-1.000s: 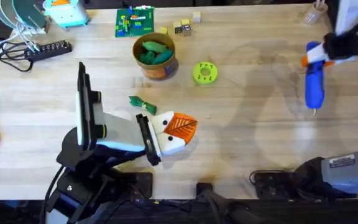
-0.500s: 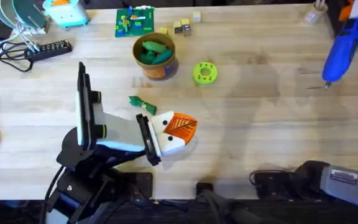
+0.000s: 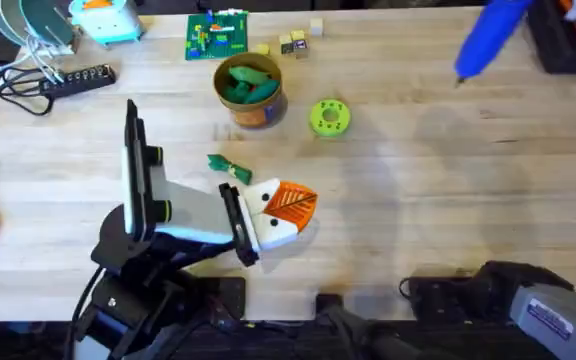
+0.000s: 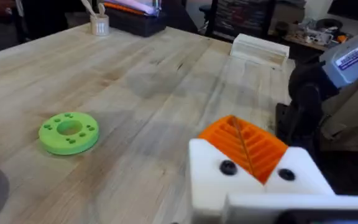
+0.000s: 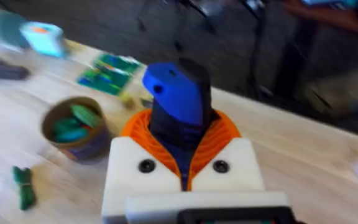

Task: Pick up the gripper from the table and insert it into the empty holder that is missing its gripper. Then pick up a screw, insert it into the mounting hole, and use the screwdriver to tighten it. Finally, clean up the table by picking up the vegetable and placing it into the bucket.

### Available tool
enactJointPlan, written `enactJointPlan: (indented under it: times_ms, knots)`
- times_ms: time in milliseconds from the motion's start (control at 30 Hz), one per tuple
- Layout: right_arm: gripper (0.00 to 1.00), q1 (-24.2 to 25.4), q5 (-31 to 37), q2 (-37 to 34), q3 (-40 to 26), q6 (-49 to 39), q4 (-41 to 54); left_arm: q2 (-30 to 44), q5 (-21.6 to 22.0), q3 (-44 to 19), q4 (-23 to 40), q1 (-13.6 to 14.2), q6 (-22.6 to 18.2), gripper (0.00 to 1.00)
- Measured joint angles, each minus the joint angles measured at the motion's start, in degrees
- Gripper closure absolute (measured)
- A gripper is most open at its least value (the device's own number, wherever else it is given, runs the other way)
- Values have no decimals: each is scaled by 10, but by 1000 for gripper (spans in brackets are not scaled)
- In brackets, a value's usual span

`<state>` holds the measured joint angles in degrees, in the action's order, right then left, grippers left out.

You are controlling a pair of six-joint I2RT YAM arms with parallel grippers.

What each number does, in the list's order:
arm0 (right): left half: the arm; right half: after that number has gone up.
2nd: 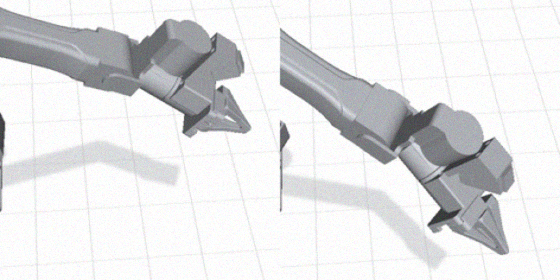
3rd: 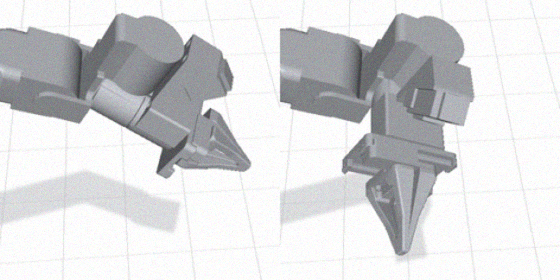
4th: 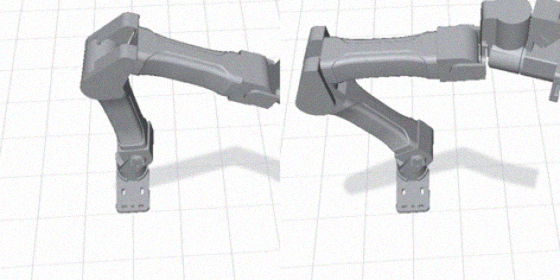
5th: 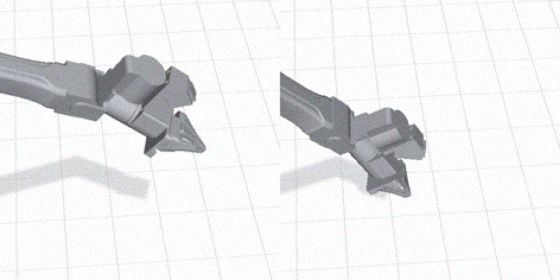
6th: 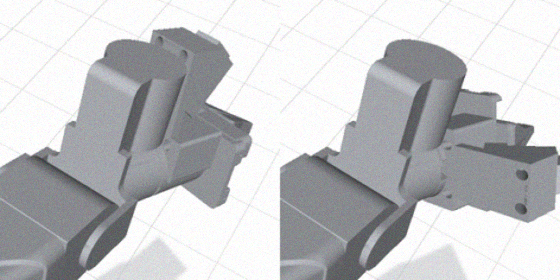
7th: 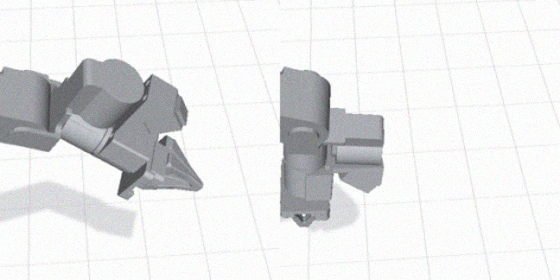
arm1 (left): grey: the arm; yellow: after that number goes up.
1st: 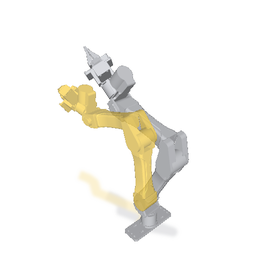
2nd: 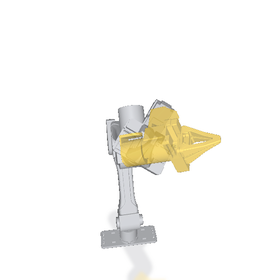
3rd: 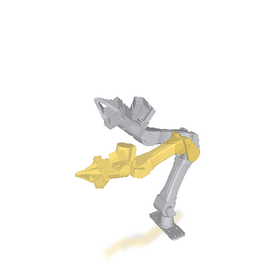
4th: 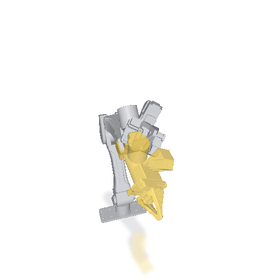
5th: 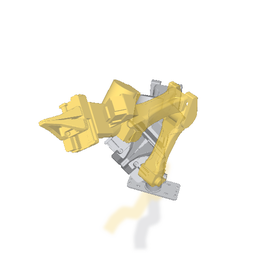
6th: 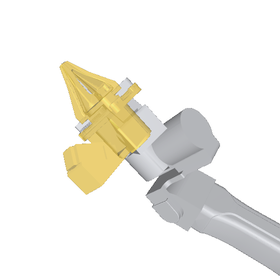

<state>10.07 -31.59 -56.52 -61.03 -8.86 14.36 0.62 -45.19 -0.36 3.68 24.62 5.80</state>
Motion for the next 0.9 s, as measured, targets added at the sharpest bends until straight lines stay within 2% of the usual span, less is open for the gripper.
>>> enactJointPlan:
  times_ms: [133, 267, 567, 767, 900]
  knots:
    - [980, -69, -17, 19, 103, 77, -174, 0, 0, 0, 0, 0, 0, 984]
    - [980, -157, -24, 16, 167, 138, -301, 0, 0, 0, 0, 0, 0, 984]
    - [980, -357, -35, -17, 177, 179, -401, 0, 0, 0, 0, 0, 0, 984]
    - [980, -440, -41, -17, 177, 183, -428, 0, 0, 0, 0, 0, 0, 984]
    - [980, -478, -43, -17, 177, 183, -457, 0, 0, 0, 0, 0, 0, 984]
